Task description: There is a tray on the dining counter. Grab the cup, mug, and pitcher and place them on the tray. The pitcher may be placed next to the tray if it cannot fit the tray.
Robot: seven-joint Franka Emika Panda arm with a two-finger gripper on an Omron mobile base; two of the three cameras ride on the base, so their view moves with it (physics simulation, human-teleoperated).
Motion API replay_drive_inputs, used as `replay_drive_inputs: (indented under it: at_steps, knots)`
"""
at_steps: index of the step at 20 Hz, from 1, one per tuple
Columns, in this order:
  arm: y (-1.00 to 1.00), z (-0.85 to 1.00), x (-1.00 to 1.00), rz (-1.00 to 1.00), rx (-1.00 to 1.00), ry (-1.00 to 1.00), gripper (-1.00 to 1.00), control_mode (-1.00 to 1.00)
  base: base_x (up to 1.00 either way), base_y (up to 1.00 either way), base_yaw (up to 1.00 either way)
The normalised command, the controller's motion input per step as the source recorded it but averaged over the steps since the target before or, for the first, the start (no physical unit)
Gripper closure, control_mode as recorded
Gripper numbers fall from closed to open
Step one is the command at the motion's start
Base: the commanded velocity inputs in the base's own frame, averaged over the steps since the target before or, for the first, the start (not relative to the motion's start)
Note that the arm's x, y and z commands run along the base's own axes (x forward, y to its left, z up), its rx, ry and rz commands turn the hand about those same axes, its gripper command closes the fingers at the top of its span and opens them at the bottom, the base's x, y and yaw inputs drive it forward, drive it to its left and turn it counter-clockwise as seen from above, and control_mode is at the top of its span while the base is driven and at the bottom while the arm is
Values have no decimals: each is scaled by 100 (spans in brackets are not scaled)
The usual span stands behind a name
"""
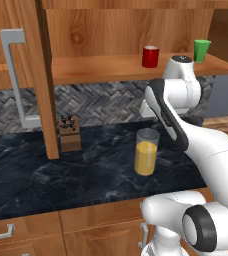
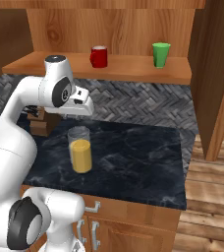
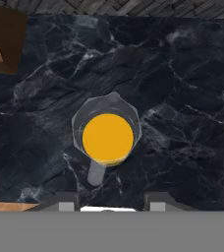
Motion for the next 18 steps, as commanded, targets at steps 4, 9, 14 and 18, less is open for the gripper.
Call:
replay_drive_inputs:
  at_steps: [4, 9, 14, 18]
  knots:
    - [0, 0, -2, -1, 0, 0, -100, -100, 0, 0, 0]
    - [0, 0, -12, -11, 0, 0, -100, -100, 0, 0, 0]
    - [-8, 0, -24, -20, 0, 0, -100, -100, 0, 0, 0]
    - [-24, 2, -29, -24, 0, 0, -100, -100, 0, 0, 0]
